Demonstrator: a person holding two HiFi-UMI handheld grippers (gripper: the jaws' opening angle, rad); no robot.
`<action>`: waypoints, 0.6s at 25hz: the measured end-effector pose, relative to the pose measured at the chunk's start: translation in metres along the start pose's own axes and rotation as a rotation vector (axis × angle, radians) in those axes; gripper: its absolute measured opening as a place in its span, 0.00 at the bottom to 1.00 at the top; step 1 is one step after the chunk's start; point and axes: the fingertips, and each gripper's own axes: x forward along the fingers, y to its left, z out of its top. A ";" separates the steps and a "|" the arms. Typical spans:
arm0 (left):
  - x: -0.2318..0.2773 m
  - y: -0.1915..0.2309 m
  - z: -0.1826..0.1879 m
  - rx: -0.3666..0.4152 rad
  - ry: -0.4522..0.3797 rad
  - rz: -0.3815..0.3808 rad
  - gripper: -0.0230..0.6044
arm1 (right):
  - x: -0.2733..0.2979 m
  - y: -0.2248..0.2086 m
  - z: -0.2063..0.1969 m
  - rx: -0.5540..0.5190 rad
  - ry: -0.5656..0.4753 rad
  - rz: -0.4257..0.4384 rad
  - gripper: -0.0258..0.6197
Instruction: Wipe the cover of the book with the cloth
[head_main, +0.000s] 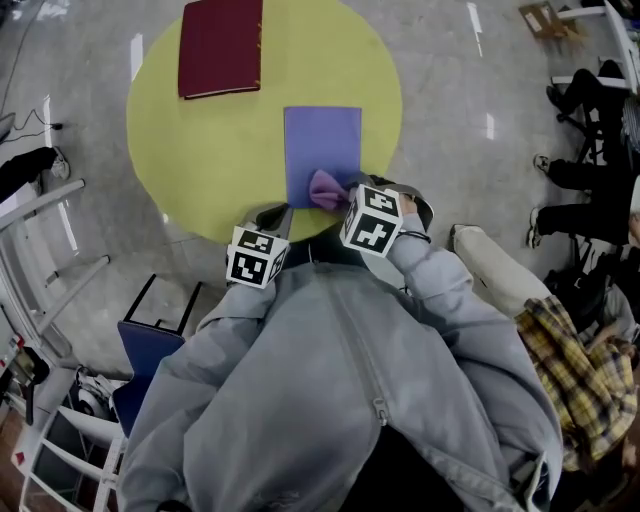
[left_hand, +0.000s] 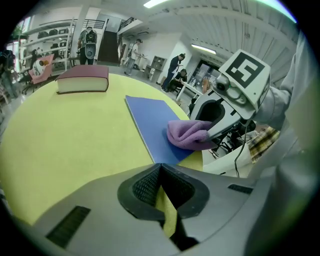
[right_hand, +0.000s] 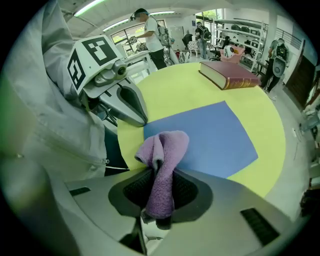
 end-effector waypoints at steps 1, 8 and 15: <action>0.001 0.000 0.001 0.000 0.000 -0.001 0.07 | -0.002 -0.002 -0.005 0.008 0.006 -0.002 0.20; 0.001 -0.002 0.005 0.003 0.008 -0.005 0.07 | -0.011 -0.006 -0.031 0.044 0.043 -0.020 0.20; 0.000 -0.003 0.005 0.019 0.013 -0.004 0.07 | -0.018 -0.007 -0.049 0.091 0.074 -0.047 0.20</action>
